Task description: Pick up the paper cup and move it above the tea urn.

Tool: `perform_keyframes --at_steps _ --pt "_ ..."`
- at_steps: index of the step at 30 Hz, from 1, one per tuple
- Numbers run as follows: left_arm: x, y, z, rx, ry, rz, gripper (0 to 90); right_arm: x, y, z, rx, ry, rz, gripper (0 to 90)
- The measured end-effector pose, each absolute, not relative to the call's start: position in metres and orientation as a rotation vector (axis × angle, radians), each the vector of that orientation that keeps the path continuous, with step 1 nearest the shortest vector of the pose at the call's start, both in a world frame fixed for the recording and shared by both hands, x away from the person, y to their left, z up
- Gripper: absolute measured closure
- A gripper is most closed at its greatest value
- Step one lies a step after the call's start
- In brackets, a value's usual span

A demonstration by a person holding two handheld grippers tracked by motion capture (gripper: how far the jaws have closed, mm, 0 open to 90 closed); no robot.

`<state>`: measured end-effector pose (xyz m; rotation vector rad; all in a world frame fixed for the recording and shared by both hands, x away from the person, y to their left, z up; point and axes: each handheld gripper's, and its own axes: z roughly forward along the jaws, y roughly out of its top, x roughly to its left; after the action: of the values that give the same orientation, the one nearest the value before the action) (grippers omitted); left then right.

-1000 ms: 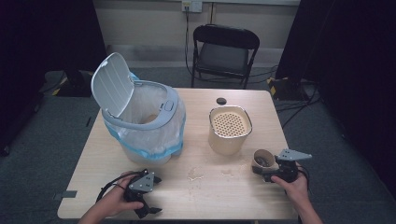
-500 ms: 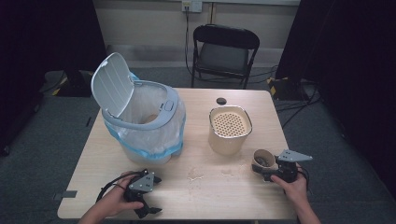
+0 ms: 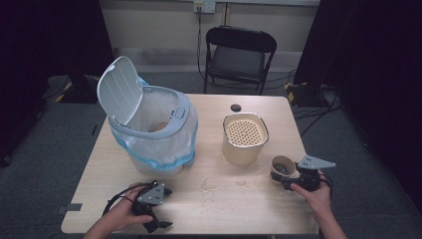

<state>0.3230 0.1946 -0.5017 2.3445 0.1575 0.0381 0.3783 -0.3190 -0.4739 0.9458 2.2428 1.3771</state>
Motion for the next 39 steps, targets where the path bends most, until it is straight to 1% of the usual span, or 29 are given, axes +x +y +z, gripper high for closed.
perform_keyframes --at_steps 6,18,30,39 --pt "0.323 0.195 -0.501 2.349 0.16 0.036 0.0 0.386 -0.319 -0.468 0.947 2.251 1.354 29.2" --pt "0.323 0.195 -0.502 2.344 0.152 0.035 0.0 0.409 -0.315 -0.445 0.919 2.235 1.328 29.2" --pt "0.323 0.195 -0.503 2.335 0.15 0.032 0.0 0.428 -0.319 -0.435 0.945 2.204 1.324 29.4" --pt "0.323 0.195 -0.502 2.338 0.152 0.032 0.0 0.441 -0.321 -0.417 0.949 2.18 1.296 29.4"
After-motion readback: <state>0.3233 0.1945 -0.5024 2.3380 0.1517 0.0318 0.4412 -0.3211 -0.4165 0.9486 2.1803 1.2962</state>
